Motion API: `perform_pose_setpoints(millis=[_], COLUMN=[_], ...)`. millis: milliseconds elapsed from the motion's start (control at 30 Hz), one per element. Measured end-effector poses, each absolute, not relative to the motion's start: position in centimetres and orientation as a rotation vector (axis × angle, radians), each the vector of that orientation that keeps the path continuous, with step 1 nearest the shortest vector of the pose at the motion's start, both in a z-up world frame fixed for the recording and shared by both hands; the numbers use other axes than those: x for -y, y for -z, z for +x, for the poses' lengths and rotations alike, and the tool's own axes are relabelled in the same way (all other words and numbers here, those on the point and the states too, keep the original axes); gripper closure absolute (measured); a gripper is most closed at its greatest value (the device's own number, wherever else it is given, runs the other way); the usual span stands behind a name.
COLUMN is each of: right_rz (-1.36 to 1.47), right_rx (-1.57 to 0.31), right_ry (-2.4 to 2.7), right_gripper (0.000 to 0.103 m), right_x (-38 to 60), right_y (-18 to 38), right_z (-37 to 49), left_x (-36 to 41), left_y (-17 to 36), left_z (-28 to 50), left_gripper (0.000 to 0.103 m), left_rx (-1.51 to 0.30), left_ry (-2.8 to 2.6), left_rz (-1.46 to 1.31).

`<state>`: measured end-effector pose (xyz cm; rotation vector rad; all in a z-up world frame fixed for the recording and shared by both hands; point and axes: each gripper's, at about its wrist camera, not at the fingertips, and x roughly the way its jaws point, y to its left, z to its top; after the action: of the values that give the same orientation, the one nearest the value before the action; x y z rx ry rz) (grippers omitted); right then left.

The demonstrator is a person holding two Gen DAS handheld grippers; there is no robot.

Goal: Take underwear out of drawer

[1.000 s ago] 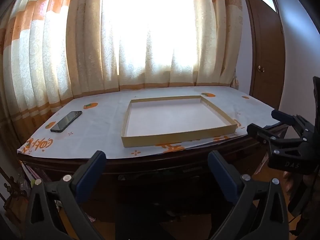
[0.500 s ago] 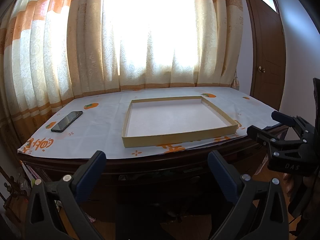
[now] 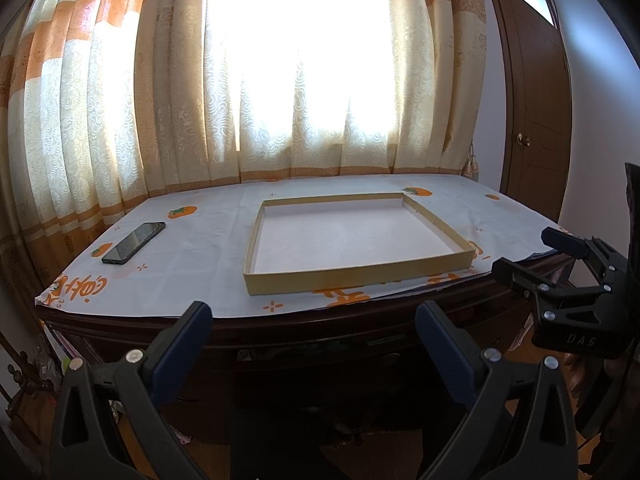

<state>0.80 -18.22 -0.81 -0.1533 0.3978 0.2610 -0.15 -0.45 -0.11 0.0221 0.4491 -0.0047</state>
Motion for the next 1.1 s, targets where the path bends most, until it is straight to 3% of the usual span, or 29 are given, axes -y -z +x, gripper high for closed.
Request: perform_pose_setpoints(millis=[1100], right_rz=[-0.154], right_rx=[-0.41], right_ry=[-0.262], right_gripper=[0.001], right_x=[18.1], right_y=[1.24], right_z=[0.35], left_x=[0.16], left_y=[0.49], left_z=[-0.17], left_gripper=[0.0], left_rx=[-0.455], left_ry=[0.006], left_rz=[0.026])
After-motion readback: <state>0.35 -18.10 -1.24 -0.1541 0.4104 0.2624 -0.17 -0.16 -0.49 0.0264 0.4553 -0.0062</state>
